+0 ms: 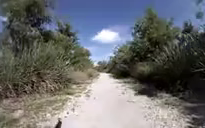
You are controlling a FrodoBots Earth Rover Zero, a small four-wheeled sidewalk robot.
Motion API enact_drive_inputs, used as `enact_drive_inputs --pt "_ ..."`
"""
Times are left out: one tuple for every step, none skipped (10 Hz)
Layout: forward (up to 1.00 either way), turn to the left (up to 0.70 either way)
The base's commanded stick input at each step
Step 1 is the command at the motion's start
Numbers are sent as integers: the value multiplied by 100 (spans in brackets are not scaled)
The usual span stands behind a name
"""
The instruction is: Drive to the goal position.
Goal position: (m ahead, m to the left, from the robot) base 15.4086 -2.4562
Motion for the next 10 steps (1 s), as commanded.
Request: enact_drive_inputs --pt "85 0" --pt "85 0" --pt "85 0" --pt "85 0" --pt "85 0" --pt "85 0" --pt "85 0" --pt "85 0" --pt "85 0" --pt "85 0"
